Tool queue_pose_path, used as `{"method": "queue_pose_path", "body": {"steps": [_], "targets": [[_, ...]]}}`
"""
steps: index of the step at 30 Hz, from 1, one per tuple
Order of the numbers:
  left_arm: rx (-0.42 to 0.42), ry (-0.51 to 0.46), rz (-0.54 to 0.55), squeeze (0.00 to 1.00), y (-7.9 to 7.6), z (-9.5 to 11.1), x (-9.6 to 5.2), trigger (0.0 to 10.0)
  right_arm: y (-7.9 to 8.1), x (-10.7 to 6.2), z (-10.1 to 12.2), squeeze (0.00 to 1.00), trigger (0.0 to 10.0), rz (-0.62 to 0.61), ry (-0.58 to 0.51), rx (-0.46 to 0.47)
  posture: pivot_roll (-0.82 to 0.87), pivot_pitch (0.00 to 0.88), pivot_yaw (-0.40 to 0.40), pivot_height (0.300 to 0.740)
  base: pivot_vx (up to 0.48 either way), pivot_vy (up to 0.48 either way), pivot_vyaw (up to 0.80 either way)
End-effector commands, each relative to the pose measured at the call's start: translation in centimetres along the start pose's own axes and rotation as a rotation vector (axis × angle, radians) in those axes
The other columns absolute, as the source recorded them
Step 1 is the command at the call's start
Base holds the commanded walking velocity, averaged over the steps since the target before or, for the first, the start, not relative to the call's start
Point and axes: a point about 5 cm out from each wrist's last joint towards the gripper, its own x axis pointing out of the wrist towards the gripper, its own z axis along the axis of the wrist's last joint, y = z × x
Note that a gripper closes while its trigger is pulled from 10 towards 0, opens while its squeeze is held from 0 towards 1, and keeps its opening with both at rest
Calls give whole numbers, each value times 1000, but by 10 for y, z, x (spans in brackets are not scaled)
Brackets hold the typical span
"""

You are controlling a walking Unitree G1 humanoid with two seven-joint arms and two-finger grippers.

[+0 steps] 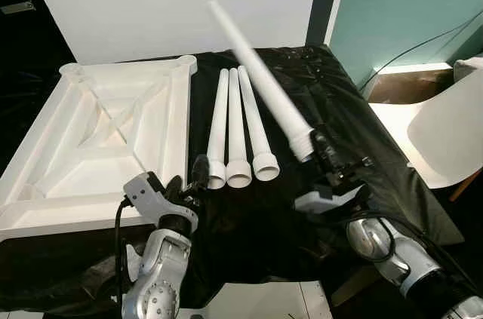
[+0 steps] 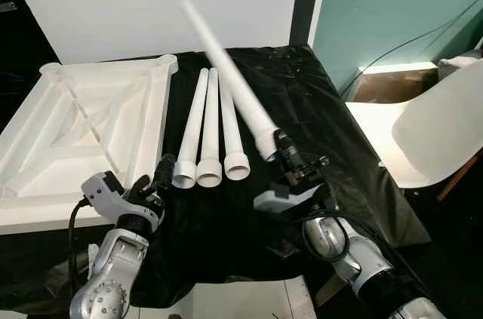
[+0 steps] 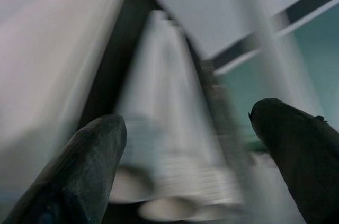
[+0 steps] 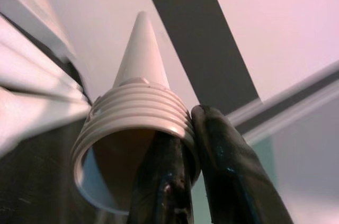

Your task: Building children table

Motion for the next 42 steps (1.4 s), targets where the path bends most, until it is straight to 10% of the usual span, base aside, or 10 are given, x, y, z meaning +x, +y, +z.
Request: {"method": "queue_pose_path", "body": {"steps": [1, 15, 35, 36, 42], "targets": [[-68, -13, -591, 0, -33, 9, -6, 10000, 0, 1, 2, 0, 10000, -9, -56, -1, -12, 0, 0, 740, 0, 0, 0], [-65, 8, -590, 0, -25, 21, 20, 10000, 8, -25, 3, 0, 10000, 96, -380, -122, -11, 0, -6, 740, 0, 0, 0], [-76, 65, -544, 0, -18, 9, 21, 10000, 9, -51, 0, 0, 10000, 25, -494, -139, -8, 0, -9, 740, 0, 0, 0], [-87, 46, -555, 0, -20, 11, 20, 0, 10, -52, 0, 0, 10000, 24, -491, -140, -10, 0, -8, 740, 0, 0, 0], [-123, 9, -602, 0, -25, 16, 16, 0, 13, -53, -5, 0, 10000, -1, -438, -138, -11, 0, -2, 740, 0, 0, 0]]}}
